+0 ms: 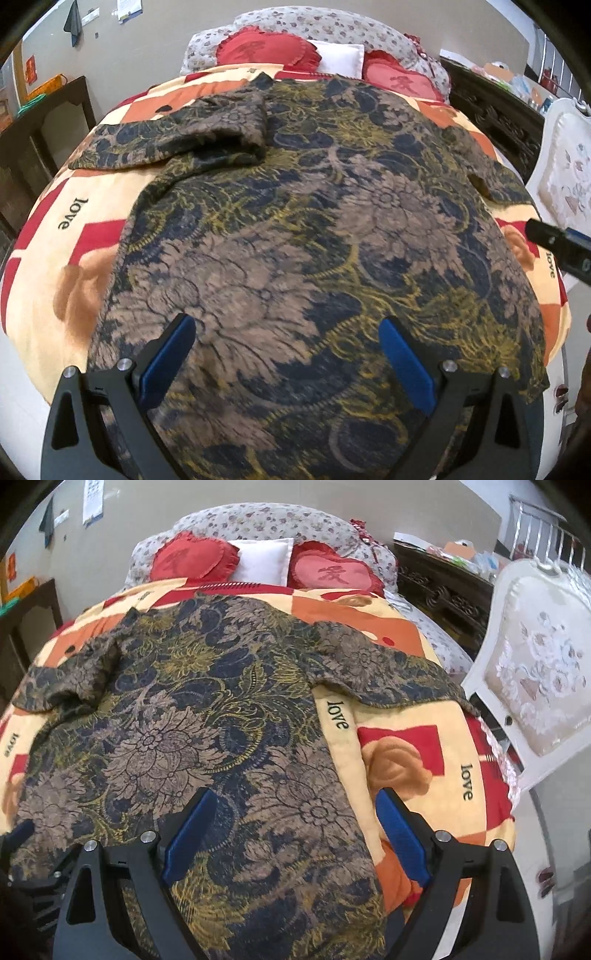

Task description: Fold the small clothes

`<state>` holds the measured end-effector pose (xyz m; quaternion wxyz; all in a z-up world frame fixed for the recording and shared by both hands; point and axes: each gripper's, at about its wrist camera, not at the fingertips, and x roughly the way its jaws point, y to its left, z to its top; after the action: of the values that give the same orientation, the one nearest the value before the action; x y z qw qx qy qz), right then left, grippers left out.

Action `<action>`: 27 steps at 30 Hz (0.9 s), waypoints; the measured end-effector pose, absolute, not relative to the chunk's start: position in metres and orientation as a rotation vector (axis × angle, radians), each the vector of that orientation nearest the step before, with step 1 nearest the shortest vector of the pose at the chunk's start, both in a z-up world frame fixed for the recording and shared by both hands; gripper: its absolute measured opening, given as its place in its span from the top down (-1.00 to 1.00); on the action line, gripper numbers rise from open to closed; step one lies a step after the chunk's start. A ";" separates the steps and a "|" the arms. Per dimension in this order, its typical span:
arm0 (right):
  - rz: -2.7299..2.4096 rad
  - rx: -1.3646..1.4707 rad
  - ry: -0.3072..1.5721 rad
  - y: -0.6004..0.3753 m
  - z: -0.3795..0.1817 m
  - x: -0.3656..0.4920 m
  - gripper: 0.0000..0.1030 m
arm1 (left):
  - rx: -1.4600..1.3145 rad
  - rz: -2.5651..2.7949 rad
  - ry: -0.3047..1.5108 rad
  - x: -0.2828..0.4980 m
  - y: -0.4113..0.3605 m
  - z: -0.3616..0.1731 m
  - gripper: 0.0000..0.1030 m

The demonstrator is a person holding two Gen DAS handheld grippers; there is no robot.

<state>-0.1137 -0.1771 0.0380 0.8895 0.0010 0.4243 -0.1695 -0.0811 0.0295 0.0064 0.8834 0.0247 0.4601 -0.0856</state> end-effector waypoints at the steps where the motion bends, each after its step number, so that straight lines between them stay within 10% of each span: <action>1: -0.348 -0.009 0.888 -0.175 0.035 -0.107 -0.77 | 0.054 -0.171 0.951 -0.077 0.033 0.007 -0.97; 27: -0.116 0.051 0.874 -0.145 -0.047 0.019 -0.90 | -0.348 -0.123 0.916 0.085 0.240 0.020 -0.97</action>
<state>0.0191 -0.1451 -0.0466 0.9042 0.0246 0.4227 -0.0559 0.0846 0.2402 0.0197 0.8806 -0.1672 0.4395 -0.0591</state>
